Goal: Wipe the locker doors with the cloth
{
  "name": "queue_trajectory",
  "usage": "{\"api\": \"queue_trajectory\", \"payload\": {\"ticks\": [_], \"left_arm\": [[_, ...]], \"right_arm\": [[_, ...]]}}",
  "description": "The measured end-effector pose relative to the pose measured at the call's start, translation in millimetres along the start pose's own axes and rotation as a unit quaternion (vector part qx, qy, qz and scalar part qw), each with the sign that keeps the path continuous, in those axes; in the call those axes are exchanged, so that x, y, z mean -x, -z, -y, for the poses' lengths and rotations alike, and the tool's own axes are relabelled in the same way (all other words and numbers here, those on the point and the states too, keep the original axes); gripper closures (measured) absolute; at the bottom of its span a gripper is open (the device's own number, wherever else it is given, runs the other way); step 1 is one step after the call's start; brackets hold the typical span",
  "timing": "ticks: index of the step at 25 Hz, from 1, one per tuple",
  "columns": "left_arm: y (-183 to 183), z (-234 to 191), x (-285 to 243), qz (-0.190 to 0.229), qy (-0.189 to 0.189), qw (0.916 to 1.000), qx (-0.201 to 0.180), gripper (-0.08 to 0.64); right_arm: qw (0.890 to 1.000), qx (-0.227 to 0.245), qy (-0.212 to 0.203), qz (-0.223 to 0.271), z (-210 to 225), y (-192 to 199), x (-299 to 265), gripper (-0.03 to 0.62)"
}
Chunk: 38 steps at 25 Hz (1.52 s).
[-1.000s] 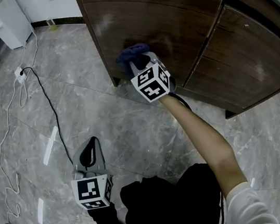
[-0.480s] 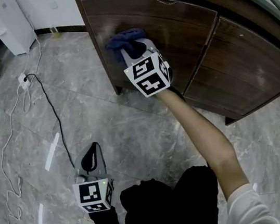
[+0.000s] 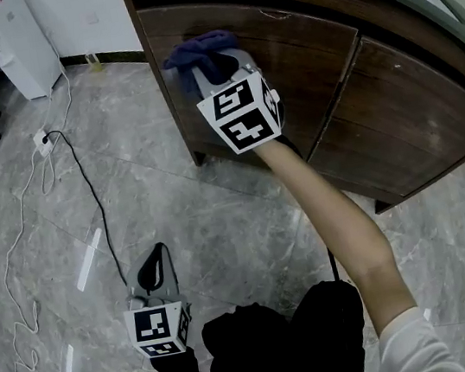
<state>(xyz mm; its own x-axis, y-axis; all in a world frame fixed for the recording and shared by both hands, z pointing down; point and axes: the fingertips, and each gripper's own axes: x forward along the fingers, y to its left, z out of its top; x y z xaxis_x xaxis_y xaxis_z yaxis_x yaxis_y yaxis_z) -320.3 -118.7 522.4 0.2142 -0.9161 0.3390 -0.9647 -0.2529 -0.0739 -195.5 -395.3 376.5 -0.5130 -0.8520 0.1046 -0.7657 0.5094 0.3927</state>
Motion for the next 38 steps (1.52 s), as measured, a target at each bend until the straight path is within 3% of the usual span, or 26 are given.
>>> {"api": "queue_trajectory", "payload": {"ticks": [14,21,28,38], "left_arm": [[2,3,0,-0.006,0.005,0.9999,0.009,0.560],[5,0,-1,-0.006,0.005,0.9999,0.010,0.560],[11,-4,-1,-0.006,0.001,1.0000,0.006,0.560],[18,-10,-3,-0.010,-0.004,0.9998,0.015,0.560]], "right_arm": [[0.999,0.004,0.011,0.050,20,-70,-6,0.499],[0.998,0.005,0.016,0.054,19,-83,-15,0.499],[0.999,0.011,0.005,0.031,0,-62,-30,0.499],[0.999,0.023,-0.024,-0.019,-40,5,-50,0.499]]}}
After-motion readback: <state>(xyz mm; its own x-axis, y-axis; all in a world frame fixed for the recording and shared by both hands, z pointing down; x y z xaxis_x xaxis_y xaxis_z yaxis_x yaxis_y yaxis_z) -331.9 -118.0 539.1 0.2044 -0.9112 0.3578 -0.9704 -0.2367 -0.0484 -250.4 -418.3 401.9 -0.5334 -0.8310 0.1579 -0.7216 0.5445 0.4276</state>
